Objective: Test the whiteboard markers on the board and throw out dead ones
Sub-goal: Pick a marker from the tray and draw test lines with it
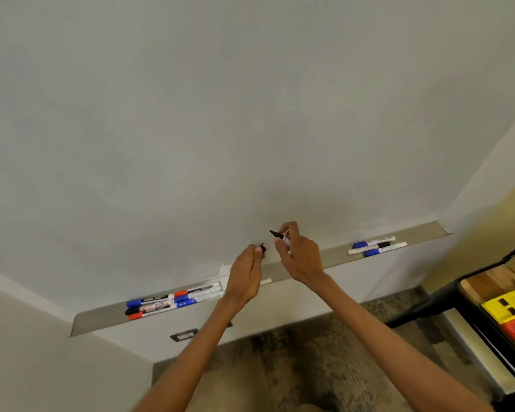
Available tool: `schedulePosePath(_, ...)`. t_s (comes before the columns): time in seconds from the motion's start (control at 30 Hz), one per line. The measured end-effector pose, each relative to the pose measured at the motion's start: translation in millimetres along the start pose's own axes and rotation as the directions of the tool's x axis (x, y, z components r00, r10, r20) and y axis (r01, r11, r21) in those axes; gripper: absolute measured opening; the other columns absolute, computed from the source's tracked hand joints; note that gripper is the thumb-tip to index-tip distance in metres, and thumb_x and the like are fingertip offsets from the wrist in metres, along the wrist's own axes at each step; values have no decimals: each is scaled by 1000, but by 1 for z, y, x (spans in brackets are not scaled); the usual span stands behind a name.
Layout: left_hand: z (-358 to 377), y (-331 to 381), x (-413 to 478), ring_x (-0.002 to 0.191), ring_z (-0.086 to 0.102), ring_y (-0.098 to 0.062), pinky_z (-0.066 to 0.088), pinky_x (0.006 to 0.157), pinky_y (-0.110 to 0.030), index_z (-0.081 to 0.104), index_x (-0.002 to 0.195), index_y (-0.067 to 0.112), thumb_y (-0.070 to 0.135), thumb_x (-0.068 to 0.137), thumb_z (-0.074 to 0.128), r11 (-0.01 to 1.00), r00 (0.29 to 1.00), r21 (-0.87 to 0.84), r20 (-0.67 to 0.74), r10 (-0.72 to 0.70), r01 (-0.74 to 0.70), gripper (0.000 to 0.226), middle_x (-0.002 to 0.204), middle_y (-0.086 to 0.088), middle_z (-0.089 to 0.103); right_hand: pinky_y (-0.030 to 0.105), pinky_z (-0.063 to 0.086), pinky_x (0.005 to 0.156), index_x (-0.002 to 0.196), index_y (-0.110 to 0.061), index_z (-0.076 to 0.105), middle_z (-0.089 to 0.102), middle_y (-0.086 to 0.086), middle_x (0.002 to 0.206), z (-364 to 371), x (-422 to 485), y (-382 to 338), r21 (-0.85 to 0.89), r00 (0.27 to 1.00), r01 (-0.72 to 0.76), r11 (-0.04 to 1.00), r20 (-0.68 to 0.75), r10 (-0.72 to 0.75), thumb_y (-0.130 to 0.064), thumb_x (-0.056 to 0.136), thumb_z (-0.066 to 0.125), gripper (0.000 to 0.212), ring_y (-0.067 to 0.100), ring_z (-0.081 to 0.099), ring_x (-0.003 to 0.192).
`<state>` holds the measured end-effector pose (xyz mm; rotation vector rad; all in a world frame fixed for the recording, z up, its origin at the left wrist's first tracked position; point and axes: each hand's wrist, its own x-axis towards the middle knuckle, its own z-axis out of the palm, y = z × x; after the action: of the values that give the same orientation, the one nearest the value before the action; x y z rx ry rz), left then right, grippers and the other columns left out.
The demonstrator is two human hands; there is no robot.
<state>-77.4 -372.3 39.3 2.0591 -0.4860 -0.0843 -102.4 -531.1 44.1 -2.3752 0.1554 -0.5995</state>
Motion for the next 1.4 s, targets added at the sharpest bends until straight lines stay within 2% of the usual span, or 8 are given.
schedulePosePath(0.2,-45,49,18,74,56,-17,49,72,-37,55,93,17,46,103,32,974,965,-15,-140,223,-227,38,82,1,55,21,34,46,111,-19,41,46,-13,64,-24,34,-58,159,979,123,980,-181,-94,-18,103,39,9,10,44,45)
schedulePosePath(0.43,-114,117,53,69,69,-15,56,66,-34,57,110,16,34,103,45,907,868,-105,-354,349,-407,22,86,9,65,27,45,60,98,-16,69,65,-11,91,-74,94,-127,271,877,416,868,-373,-303,-13,97,43,27,8,58,70)
schedulePosePath(0.57,-161,159,63,68,69,-15,52,63,-23,49,109,14,28,103,49,853,775,-91,-474,417,-514,15,87,6,64,34,51,62,104,-16,69,66,-3,89,-115,129,-172,369,847,471,801,-443,-294,-5,85,37,38,14,63,79)
schedulePosePath(0.73,-221,200,76,60,63,-16,49,60,-25,57,108,16,26,103,52,782,593,78,-607,530,-619,13,73,5,61,39,53,59,106,-21,60,65,-11,92,-164,162,-221,272,756,585,764,-525,-391,8,78,52,42,11,66,78)
schedulePosePath(0.97,-299,257,105,71,66,-19,49,67,-32,62,118,15,41,103,48,698,263,386,-730,631,-603,33,87,1,70,25,41,49,98,-25,49,59,5,85,-223,200,-268,283,654,684,673,-647,-392,-17,80,81,38,14,62,65)
schedulePosePath(1.07,-328,278,123,85,67,-18,49,75,-31,60,125,16,41,104,47,662,222,491,-683,696,-566,35,99,-1,73,22,39,46,84,-14,54,56,12,67,-250,212,-289,418,657,705,573,-689,-306,-24,92,66,17,25,56,53)
schedulePosePath(1.17,-355,299,140,88,62,-22,39,79,-21,59,132,16,36,103,51,601,191,633,-594,781,-488,36,108,-2,72,21,33,39,73,-9,59,55,9,57,-278,230,-303,507,645,718,477,-741,-185,-27,102,47,36,27,51,45)
schedulePosePath(1.4,-402,335,165,106,63,-28,42,99,-33,54,138,9,34,105,49,561,110,710,-574,811,-426,43,115,-10,71,25,32,43,98,-16,49,57,8,66,-317,271,-318,523,675,709,473,-698,-241,-12,87,47,11,23,54,50)
